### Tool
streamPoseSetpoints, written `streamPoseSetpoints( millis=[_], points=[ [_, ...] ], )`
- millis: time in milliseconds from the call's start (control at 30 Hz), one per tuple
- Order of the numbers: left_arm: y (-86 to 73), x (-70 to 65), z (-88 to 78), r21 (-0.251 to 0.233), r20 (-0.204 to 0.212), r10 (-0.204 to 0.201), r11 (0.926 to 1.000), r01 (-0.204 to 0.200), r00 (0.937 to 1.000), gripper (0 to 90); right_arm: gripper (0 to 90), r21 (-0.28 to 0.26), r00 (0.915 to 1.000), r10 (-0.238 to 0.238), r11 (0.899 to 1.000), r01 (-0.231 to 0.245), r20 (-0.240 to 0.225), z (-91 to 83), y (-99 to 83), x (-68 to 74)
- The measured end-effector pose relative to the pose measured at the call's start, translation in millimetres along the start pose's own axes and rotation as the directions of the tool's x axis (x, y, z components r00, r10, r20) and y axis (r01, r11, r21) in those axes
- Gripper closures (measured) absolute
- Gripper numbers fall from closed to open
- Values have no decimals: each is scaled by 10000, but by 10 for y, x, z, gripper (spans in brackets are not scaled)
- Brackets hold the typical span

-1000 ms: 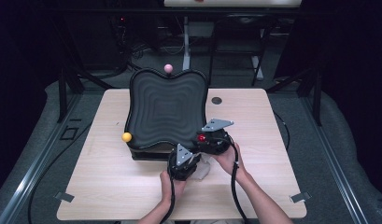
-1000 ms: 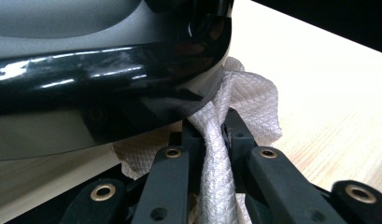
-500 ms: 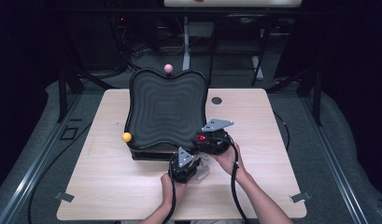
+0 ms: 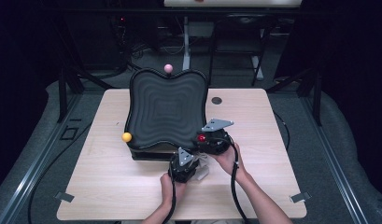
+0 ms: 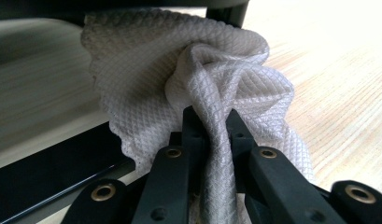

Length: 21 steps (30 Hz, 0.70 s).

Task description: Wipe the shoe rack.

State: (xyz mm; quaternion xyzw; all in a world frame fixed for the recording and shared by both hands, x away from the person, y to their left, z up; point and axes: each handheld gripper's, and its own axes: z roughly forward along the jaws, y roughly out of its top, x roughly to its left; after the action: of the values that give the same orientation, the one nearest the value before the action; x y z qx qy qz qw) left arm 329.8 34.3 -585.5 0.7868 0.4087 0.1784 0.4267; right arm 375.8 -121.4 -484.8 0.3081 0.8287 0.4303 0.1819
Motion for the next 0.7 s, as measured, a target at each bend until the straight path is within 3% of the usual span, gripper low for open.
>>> streamPoseSetpoints(
  millis=[300,500,700],
  points=[
    [-42,84,-54,160,-203,-368,9992,371,9991,819,600,-24,10000,24,10000,-24,-6,1,-1,1],
    [-102,211,-161,248,-449,-700,9972,711,9965,819,600,7,10000,3,10000,-3,14,-1,0,3],
    [-172,421,-286,206,-794,-1329,9906,1349,9879,819,600,-7,10000,0,10000,0,8,0,0,2]
  ],
)
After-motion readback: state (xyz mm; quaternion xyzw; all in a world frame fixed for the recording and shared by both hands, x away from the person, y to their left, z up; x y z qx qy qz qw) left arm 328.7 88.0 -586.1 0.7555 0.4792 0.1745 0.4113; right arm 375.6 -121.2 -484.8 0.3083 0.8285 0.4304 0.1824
